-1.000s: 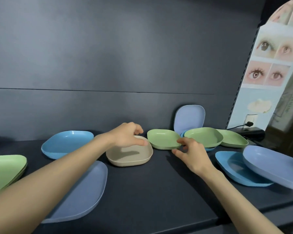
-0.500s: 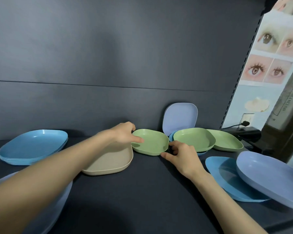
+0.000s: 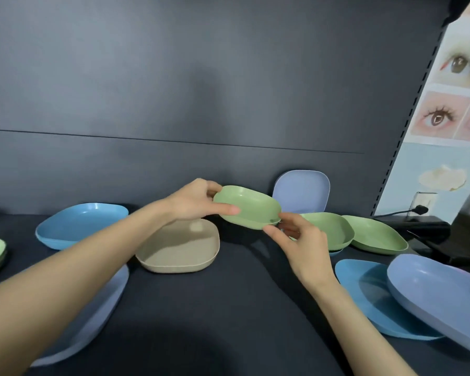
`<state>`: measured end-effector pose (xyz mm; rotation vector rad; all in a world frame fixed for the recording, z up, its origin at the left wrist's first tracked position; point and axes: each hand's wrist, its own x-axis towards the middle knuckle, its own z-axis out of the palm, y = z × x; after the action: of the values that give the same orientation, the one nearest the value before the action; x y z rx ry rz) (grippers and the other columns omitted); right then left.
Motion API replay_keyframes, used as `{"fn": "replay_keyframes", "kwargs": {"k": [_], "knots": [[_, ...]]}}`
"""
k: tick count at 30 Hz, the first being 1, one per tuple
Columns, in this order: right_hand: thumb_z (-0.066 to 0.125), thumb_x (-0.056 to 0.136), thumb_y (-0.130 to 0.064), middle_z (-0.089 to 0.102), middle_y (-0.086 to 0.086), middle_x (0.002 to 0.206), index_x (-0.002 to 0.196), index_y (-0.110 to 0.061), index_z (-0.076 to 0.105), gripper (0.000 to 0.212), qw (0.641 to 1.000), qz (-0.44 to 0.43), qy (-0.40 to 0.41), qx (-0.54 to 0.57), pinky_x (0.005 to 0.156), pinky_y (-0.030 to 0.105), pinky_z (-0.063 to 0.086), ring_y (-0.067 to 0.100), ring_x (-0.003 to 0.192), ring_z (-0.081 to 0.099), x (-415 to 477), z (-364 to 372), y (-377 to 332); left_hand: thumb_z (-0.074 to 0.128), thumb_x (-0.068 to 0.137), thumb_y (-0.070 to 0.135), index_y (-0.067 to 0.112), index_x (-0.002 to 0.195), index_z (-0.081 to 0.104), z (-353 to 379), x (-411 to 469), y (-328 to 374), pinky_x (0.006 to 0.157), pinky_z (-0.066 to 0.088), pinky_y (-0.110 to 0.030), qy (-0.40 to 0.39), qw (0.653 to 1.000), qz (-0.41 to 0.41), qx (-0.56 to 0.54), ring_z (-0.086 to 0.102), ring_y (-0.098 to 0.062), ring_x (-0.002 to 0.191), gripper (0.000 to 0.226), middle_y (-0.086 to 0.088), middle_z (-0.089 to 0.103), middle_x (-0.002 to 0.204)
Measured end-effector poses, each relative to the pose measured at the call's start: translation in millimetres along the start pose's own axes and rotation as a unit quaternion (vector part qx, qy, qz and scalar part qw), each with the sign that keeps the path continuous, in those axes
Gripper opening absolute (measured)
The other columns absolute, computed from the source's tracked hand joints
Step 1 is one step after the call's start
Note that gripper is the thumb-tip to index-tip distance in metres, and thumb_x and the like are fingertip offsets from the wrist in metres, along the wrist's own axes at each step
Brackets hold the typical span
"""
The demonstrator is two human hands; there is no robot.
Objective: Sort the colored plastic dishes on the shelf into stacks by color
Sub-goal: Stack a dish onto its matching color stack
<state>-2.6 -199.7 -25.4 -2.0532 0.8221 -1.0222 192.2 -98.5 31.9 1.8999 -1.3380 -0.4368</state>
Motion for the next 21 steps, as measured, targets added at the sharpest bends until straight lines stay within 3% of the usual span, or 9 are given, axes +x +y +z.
{"fn": "replay_keyframes", "kwargs": {"k": [4,7,10,15,17,21], "knots": [[0.075,0.078,-0.030,0.069,-0.002,0.104,0.116,-0.015,0.064,0.043,0.997,-0.031,-0.007,0.075,0.084,0.008,0.045,0.008,0.100,0.064,-7.2,6.5,-23.0,0.079,0.074,0.027,0.029,0.106,0.066,-28.3,-41.0,5.5,0.094,0.050,-0.025,0.007,0.998,0.009,-0.054,0.068,-0.010,0.098,0.034,0.007,0.074,0.100],[0.077,0.076,-0.029,0.069,-0.002,0.109,0.116,-0.016,0.063,0.045,0.992,-0.049,-0.018,0.115,0.095,0.025,0.049,0.009,0.104,0.064,-14.1,20.0,-45.0,0.083,0.071,0.026,0.032,0.101,0.066,-47.4,-66.2,1.8,0.097,0.049,-0.031,0.044,0.997,0.016,-0.060,0.067,-0.019,0.101,0.035,0.003,0.074,0.100],[0.079,0.073,-0.029,0.069,-0.004,0.109,0.111,-0.019,0.064,0.042,0.986,-0.066,-0.027,0.151,0.097,0.034,0.050,0.010,0.105,0.064,-20.7,37.6,-67.9,0.082,0.072,0.021,0.032,0.095,0.066,-67.7,-92.8,-3.9,0.092,0.052,-0.024,0.081,0.993,0.025,-0.080,0.068,-0.016,0.098,0.030,0.004,0.074,0.096],[0.082,0.067,-0.034,0.064,-0.008,0.120,0.103,-0.024,0.065,0.041,0.975,-0.081,-0.048,0.200,0.097,0.036,0.050,0.012,0.105,0.065,-38.1,79.5,-109.5,0.078,0.074,0.018,0.036,0.088,0.059,-109.2,-141.8,-22.6,0.072,0.048,-0.006,0.129,0.986,0.041,-0.095,0.067,0.006,0.078,0.030,0.024,0.071,0.075],[0.082,0.064,-0.039,0.067,-0.006,0.114,0.101,-0.025,0.065,0.043,0.974,-0.083,-0.058,0.202,0.096,0.039,0.051,0.014,0.105,0.065,-48.7,102.5,-128.4,0.077,0.076,0.015,0.036,0.087,0.057,-128.4,-165.2,-35.5,0.066,0.044,-0.001,0.139,0.985,0.042,-0.091,0.065,0.011,0.073,0.031,0.028,0.068,0.070],[0.082,0.065,-0.037,0.069,-0.005,0.108,0.112,-0.020,0.063,0.053,0.973,-0.088,-0.072,0.201,0.096,0.037,0.051,0.014,0.104,0.064,-77.9,156.2,-166.3,0.076,0.076,0.012,0.035,0.091,0.061,-171.4,-215.5,-72.2,0.071,0.045,-0.003,0.141,0.986,0.036,-0.086,0.066,0.008,0.078,0.031,0.021,0.072,0.077]]}}
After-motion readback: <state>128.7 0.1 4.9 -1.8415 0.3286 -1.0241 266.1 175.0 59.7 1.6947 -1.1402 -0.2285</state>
